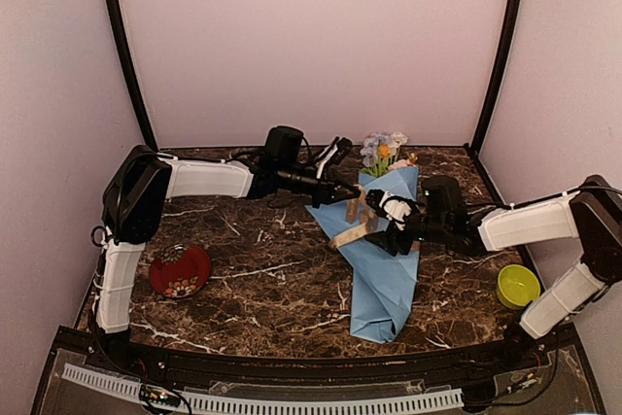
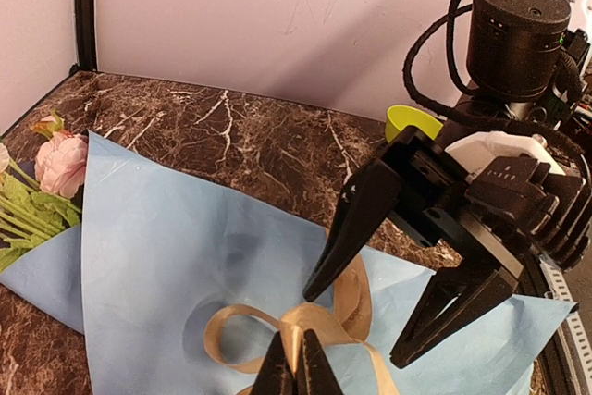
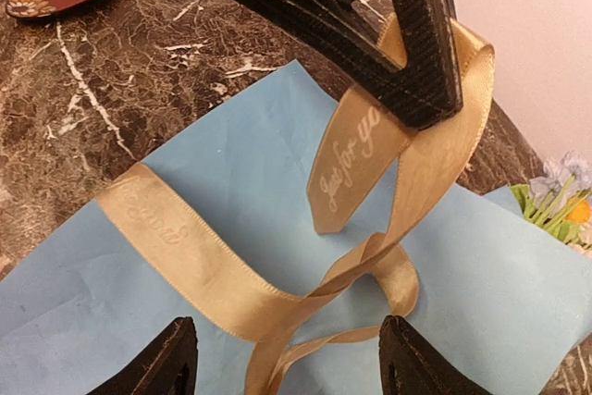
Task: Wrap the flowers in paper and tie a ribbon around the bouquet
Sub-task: Cross the ribbon over the folded bouquet.
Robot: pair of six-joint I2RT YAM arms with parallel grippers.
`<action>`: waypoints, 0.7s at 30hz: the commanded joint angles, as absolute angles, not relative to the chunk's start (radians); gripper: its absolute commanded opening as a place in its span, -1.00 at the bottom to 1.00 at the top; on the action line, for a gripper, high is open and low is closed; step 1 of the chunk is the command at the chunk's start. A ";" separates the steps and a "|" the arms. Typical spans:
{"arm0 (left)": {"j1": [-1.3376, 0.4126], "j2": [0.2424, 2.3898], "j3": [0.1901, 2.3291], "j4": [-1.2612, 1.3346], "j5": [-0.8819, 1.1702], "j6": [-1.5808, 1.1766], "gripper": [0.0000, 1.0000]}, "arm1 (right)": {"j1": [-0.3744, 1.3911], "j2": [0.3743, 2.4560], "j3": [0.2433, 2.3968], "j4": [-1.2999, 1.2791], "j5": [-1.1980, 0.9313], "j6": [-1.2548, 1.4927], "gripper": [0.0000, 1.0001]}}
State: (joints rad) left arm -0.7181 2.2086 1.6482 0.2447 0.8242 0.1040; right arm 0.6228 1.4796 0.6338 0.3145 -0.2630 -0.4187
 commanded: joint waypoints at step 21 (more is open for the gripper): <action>-0.721 2.173 1.645 0.221 0.858 0.121 -1.00 | 0.635 1.614 0.810 0.209 -0.366 -0.433 -0.87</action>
